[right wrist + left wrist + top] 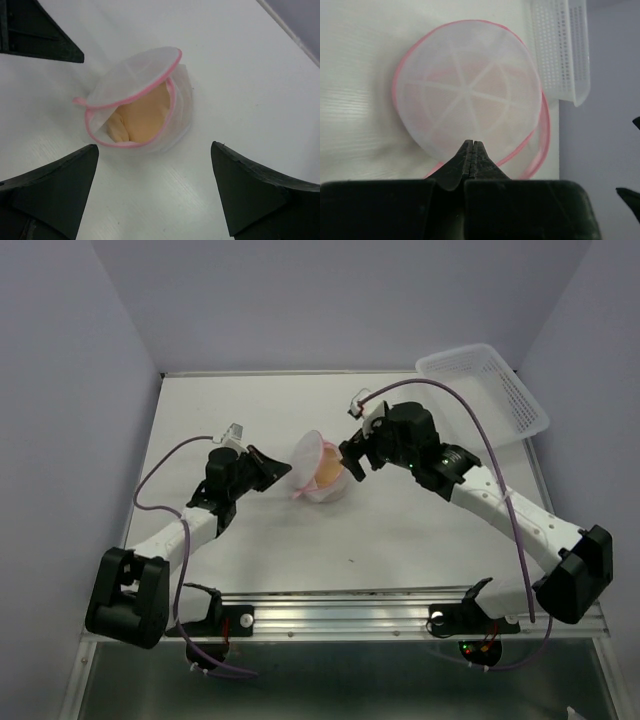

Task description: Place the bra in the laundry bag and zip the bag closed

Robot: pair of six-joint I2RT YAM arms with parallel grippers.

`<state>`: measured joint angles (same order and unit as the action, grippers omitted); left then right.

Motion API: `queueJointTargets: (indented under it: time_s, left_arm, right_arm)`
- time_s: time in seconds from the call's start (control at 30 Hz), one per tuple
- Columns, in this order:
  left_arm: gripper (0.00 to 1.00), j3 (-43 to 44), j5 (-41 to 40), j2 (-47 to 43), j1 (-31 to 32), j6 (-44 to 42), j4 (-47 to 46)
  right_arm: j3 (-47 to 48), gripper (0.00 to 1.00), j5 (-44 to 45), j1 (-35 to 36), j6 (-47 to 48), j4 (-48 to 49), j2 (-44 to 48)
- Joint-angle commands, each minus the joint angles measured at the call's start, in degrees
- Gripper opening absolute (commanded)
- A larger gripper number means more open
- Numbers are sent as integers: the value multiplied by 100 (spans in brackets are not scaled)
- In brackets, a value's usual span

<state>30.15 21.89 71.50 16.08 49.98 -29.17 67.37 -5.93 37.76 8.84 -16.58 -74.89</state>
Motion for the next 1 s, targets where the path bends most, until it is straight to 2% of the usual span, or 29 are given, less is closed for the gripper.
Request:
queueJointTargets:
  time_s: [0.0,0.03,0.2,0.27,0.3,0.33,0.37,0.43,0.47,0.57,0.67,0.73,0.8,0.87,0.97]
  left_arm:
    - [0,474,-1589,-777,1,-366,1883]
    - [0,483,-1965,-1039,-60,-357,2149]
    - [0,360,-2548,-1796,-254,-357,3300]
    - [0,377,-2811,-2052,-289,-331,3653]
    - [3,369,-2883,-2122,-298,-339,3916]
    - [11,369,-2936,-2193,-307,-322,4032]
    - [28,351,-3023,-2333,-307,-313,4120]
    - [39,351,-3041,-2457,-324,-330,4323]
    - [54,360,-3076,-2570,-333,-357,4375]
    - [58,412,-3243,-2747,-333,-383,4639]
    - [72,448,-3428,-2984,-342,-401,4841]
    - [72,430,-3402,-3046,-342,-462,4868]
    - [79,413,-3376,-3090,-342,-445,4868]
    - [92,386,-3375,-3073,-342,-427,4850]
    - [97,412,-3358,-3020,-342,-436,4859]
  right_arm:
    - [776,100,127,697,1697,-715,-639]
    - [995,100,345,1020,2178,-733,-867]
    - [1523,100,505,1742,4033,-1389,-1482]
    - [1629,100,820,1927,4336,-1655,-1895]
    - [1673,100,909,1989,4406,-1699,-2045]
    - [1796,100,1006,2103,4555,-1760,-2195]
    - [1866,100,1067,2104,4582,-1787,-2353]
    - [2165,100,1112,2166,4565,-1866,-2766]
    - [2253,100,1112,2166,4530,-1875,-2872]
    - [2490,100,1182,2166,4460,-1867,-3162]
    - [2622,98,1235,2166,4354,-1708,-3330]
    - [2641,97,1287,2166,4345,-1638,-3400]
    - [2667,96,1401,2166,4354,-1568,-3540]
    - [2684,94,1551,2166,4345,-1463,-3646]
    - [2746,92,1534,2166,4363,-1436,-3857]
